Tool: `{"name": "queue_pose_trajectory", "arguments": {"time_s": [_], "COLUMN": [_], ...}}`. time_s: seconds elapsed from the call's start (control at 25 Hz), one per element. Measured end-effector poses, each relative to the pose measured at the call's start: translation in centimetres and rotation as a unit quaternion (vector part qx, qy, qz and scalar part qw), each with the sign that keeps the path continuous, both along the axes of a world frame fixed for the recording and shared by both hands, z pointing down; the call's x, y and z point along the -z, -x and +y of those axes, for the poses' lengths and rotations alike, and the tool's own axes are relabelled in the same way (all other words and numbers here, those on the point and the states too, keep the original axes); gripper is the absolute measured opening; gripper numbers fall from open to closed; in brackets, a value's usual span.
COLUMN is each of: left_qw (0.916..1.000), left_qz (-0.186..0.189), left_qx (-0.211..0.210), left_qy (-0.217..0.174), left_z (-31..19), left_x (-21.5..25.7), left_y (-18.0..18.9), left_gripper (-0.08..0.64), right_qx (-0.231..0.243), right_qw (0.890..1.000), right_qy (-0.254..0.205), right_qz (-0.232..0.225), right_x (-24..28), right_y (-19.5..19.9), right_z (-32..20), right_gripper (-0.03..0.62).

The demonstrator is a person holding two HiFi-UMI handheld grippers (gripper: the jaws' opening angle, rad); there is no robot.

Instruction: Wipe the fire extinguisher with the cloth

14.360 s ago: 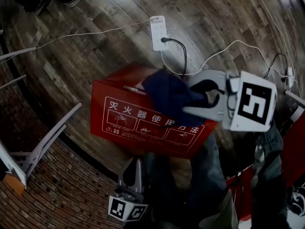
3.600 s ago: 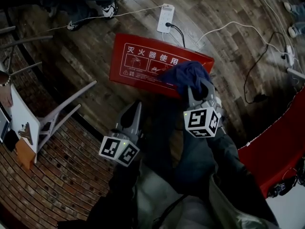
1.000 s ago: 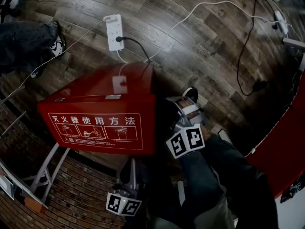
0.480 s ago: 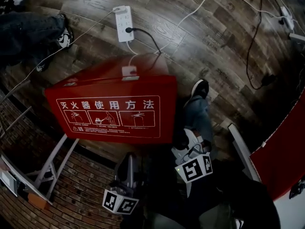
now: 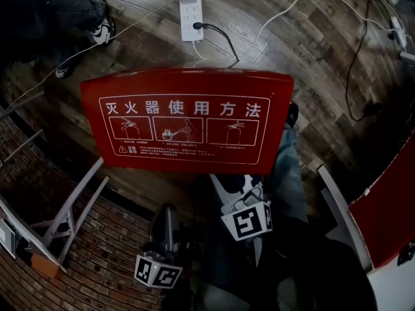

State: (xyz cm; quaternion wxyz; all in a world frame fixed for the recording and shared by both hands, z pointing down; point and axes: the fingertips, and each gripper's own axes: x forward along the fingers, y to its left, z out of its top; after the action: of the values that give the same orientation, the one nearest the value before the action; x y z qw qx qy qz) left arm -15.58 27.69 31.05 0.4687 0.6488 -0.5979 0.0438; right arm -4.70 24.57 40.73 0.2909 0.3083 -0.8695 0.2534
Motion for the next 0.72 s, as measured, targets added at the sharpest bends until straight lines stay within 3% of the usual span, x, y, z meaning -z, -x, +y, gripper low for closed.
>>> {"name": "queue_pose_trajectory", "arguments": {"time_s": [0.16,0.32,0.48,0.56,0.64,0.72], "left_qw": [0.9998,0.9996,0.9983,0.9978,0.9978,0.9977], "left_qz": [0.009,0.016,0.026,0.02,0.013,0.012], "left_qx": [0.015,0.011,-0.031,-0.047,-0.047,-0.036], "left_qy": [-0.013,-0.022,-0.043,-0.041,-0.045,-0.056], "left_z": [0.1,-0.5,-2.7,-3.1,-4.0,-5.2], "left_x": [0.9,2.3,3.5,4.5,5.4,6.6], "left_y": [0.6,-0.3,-2.3,-2.9,-2.8,-2.8], "left_gripper": [0.005,0.005,0.005,0.005,0.005,0.005], "right_qx": [0.036,0.09,0.079,0.043,0.015,0.049], "right_qw": [0.999,0.995,0.995,0.998,0.999,0.998], "right_qy": [-0.012,-0.024,-0.063,-0.042,-0.014,-0.038], "right_qz": [-0.017,-0.029,0.011,0.028,0.026,0.015], "right_x": [1.9,6.8,10.9,12.7,13.9,15.1], "right_y": [-0.9,-4.3,-9.1,-10.9,-10.7,-8.2], "right_z": [1.2,3.9,1.7,0.5,-1.0,-3.3], "right_gripper": [0.082,0.082,0.082,0.083,0.083,0.083]}}
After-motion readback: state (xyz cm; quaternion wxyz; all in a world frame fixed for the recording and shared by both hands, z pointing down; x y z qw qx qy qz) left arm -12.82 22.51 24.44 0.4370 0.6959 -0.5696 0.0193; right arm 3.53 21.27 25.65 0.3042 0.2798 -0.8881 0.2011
